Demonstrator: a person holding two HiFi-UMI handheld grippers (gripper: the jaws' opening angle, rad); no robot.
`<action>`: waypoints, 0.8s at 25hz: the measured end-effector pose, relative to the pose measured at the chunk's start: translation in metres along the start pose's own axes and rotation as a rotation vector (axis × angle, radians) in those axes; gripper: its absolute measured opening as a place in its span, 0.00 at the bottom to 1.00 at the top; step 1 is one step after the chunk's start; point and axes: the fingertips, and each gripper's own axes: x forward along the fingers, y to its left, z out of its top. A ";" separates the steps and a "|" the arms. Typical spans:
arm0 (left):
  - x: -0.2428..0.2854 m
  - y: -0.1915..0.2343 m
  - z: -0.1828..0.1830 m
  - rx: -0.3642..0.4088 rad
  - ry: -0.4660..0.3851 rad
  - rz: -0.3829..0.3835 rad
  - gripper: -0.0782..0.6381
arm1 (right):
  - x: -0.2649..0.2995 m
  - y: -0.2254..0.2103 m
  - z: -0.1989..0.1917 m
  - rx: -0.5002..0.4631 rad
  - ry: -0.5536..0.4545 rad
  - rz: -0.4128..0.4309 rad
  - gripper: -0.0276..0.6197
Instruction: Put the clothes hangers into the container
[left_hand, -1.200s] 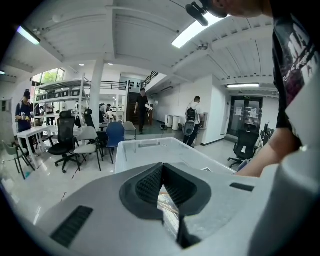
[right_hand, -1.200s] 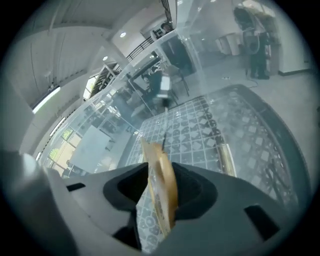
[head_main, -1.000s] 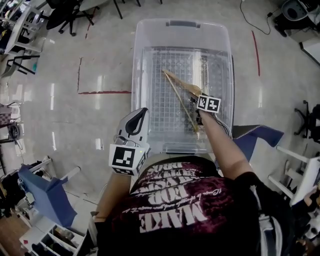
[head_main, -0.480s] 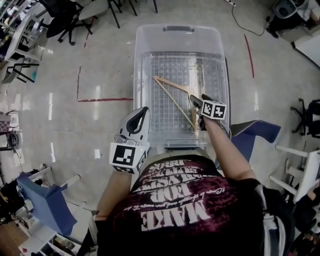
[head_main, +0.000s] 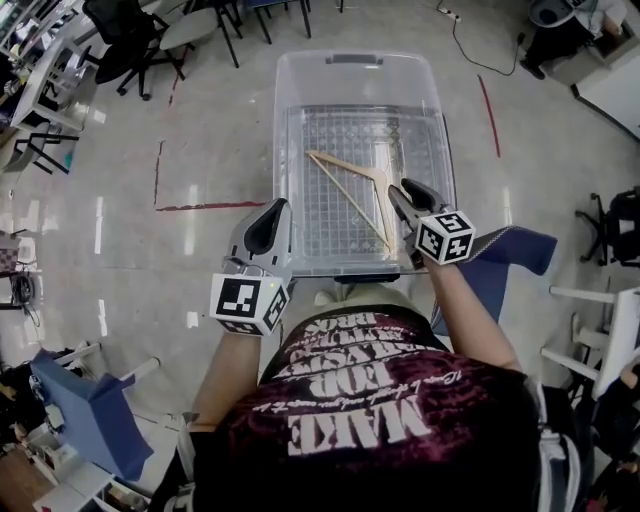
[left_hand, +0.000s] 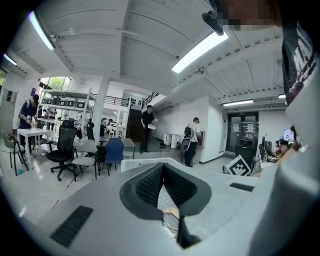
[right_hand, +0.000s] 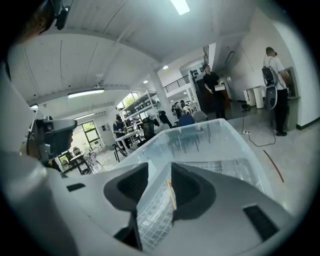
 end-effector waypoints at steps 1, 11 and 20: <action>-0.004 0.000 0.001 -0.002 -0.008 0.001 0.12 | -0.006 0.006 0.004 -0.013 -0.013 0.001 0.26; -0.042 -0.007 0.009 -0.023 -0.058 -0.031 0.12 | -0.074 0.052 0.056 -0.222 -0.145 -0.063 0.05; -0.071 -0.009 0.019 0.000 -0.108 -0.067 0.12 | -0.114 0.095 0.076 -0.302 -0.229 -0.088 0.05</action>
